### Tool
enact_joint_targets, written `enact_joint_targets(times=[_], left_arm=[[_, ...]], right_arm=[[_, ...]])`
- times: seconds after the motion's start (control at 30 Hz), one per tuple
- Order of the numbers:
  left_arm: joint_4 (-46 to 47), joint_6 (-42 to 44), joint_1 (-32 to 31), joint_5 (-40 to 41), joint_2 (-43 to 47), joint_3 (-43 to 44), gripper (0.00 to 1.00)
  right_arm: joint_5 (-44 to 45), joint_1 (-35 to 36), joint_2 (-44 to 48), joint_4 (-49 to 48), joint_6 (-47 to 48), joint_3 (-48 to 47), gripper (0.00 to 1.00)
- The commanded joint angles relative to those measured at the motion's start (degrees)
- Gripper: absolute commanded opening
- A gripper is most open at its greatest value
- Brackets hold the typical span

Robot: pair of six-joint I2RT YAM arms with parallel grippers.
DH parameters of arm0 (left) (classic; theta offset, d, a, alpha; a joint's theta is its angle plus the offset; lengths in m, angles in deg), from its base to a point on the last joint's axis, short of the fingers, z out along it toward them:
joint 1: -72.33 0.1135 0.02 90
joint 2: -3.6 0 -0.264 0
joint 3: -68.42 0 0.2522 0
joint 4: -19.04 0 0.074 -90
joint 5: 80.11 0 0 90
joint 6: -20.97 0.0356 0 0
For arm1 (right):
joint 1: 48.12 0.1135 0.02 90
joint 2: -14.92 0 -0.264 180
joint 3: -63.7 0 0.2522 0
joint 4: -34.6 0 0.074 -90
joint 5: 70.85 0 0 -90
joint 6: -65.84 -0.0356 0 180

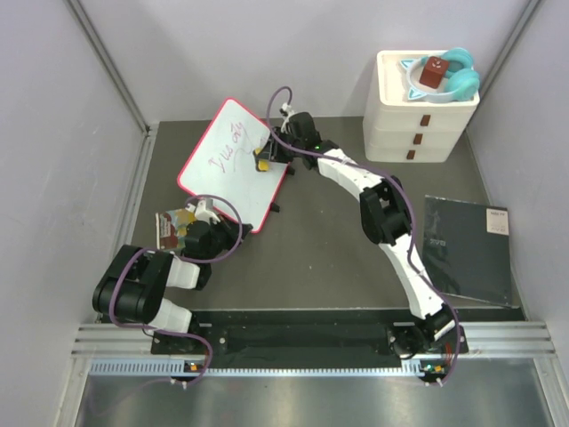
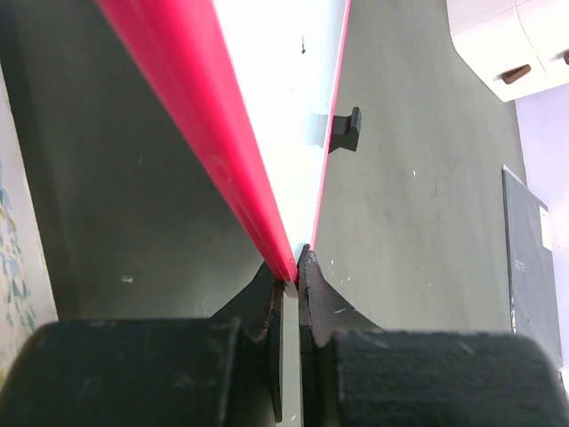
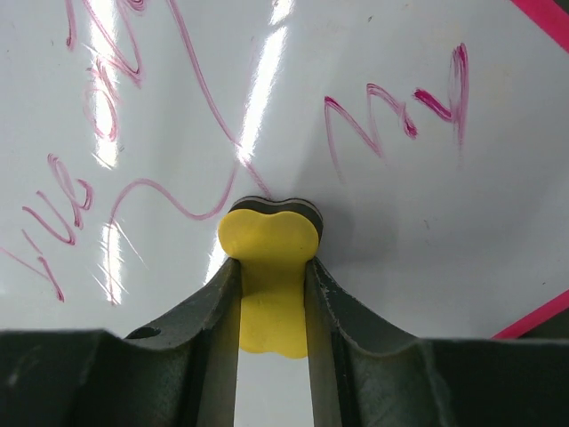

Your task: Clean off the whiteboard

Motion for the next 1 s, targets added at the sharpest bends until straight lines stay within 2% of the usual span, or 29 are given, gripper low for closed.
enact_joint_targets(times=[0.0,0.1,0.2,0.5,0.7,0.97], left_arm=[[-5.86,6.04,-1.70,-3.69,0.24,-1.42,0.00],[-5.94,6.13,-1.79,-3.78,0.24,-1.42,0.00],[-6.29,6.39,-2.06,-3.52,0.94,-1.51,0.00],[-7.00,6.83,-2.93,-2.73,1.82,-1.51,0.00],[-9.36,7.62,-4.77,-1.59,2.79,-0.63,0.00],[-15.69,8.76,-7.07,-0.62,5.86,0.86,0.00]], right_arm=[[-5.69,4.47,-0.52,-0.45,-0.71,6.06,0.00],[-3.84,5.26,1.85,-1.59,0.52,8.79,0.00],[-2.61,5.79,3.35,-1.51,1.49,7.58,0.00],[-3.92,9.30,2.38,6.13,4.22,-7.02,0.00],[-8.06,11.59,2.39,4.99,4.75,-7.11,0.00],[-5.07,11.42,2.47,4.20,5.71,-6.93,0.00]])
